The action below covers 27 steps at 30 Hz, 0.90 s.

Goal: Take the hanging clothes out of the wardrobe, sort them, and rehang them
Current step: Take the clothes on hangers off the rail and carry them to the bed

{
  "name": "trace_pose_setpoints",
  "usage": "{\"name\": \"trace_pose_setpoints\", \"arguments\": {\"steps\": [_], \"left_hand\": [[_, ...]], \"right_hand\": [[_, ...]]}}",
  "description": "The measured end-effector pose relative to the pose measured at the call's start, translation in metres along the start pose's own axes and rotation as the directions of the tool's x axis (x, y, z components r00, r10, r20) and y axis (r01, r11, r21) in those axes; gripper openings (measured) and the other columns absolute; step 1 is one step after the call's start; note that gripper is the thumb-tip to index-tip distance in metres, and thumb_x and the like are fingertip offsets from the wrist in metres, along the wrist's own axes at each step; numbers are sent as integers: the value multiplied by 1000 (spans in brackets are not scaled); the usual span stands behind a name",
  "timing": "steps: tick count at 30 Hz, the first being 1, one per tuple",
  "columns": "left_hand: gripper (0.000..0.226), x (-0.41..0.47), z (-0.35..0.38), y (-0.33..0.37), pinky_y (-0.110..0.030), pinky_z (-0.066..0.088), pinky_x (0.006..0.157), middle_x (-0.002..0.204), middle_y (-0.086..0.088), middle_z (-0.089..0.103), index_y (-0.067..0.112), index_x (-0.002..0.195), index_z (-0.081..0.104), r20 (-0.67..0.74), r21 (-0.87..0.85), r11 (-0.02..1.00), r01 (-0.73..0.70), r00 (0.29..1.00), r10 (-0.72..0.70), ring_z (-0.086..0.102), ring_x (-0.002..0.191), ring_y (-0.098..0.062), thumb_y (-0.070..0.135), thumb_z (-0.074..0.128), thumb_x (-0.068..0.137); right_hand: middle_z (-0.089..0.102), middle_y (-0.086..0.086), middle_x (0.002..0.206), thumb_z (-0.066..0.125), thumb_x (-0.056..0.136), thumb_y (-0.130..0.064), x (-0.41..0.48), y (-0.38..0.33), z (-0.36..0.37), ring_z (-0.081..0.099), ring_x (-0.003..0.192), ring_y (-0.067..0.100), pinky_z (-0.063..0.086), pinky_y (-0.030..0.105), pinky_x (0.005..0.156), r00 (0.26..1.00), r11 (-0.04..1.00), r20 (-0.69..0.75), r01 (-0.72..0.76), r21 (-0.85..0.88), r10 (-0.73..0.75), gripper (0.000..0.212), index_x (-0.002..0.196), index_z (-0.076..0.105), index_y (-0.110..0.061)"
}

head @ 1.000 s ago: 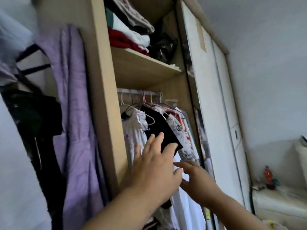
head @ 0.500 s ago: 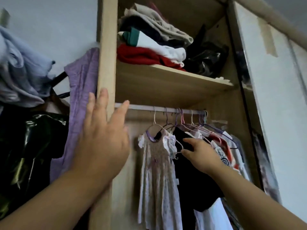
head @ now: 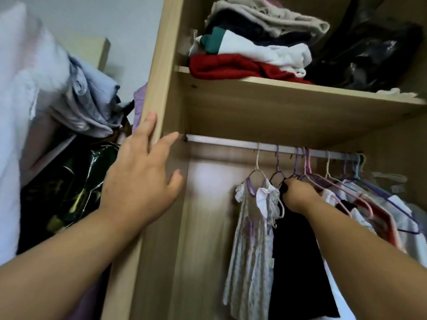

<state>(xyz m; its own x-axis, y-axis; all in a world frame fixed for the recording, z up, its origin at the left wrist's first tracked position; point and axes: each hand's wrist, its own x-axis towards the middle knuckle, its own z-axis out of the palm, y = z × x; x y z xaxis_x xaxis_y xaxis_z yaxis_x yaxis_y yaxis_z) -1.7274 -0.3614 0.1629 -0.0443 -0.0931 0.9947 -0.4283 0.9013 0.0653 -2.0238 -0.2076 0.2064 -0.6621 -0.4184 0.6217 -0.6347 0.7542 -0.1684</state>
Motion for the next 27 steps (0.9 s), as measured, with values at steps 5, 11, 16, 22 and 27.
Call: {"name": "trace_pose_setpoints", "arguments": {"steps": [5, 11, 16, 22, 27], "left_hand": [[60, 1, -1, 2, -48, 44, 95, 157, -1, 16, 28, 131, 51, 16, -3, 1000, 21, 1000, -21, 34, 133, -31, 31, 67, 73], [56, 1, -2, 0, -47, 41, 99, 157, -1, 15, 26, 128, 54, 19, -21, 1000, 15, 1000, -14, 30, 137, -26, 37, 58, 73], [57, 1, 1, -3, -49, 42, 98, 156, -1, 15, 27, 126, 55, 32, -7, 1000, 25, 999, -25, 30, 137, -26, 28, 71, 72], [56, 3, 2, -3, -53, 38, 102, 155, -10, 15, 24, 127, 56, 49, 61, 998, -2, 999, -1, 29, 136, -37, 32, 70, 73], [65, -1, 1, 18, -58, 22, 109, 154, -20, 19, 24, 132, 54, 94, 137, 990, -45, 995, 32, 12, 141, -40, 44, 64, 70]], "right_hand": [[61, 21, 117, 41, 96, -10, 6, 7, 5, 58, 107, 34, 46, 33, 83, 994, 988, -33, -101, 117, 105, 27, 113, 59, 0], [63, 23, 111, 44, 93, -9, 12, 19, -3, 59, 101, 37, 41, 31, 72, 980, 957, -104, -139, 253, 170, 24, 106, 61, 1], [60, 25, 112, 40, 97, -13, 11, 26, -37, 57, 102, 40, 45, 37, 81, 982, 931, -144, -65, 360, 124, 27, 113, 59, -3], [64, 22, 106, 42, 96, -13, -13, 48, -55, 58, 94, 36, 42, 35, 75, 993, 905, -115, 23, 424, 29, 25, 110, 61, -5], [67, 14, 105, 45, 94, -14, -60, 78, -50, 60, 95, 30, 41, 31, 73, 983, 906, -184, 66, 418, 13, 26, 109, 66, -13]]}}
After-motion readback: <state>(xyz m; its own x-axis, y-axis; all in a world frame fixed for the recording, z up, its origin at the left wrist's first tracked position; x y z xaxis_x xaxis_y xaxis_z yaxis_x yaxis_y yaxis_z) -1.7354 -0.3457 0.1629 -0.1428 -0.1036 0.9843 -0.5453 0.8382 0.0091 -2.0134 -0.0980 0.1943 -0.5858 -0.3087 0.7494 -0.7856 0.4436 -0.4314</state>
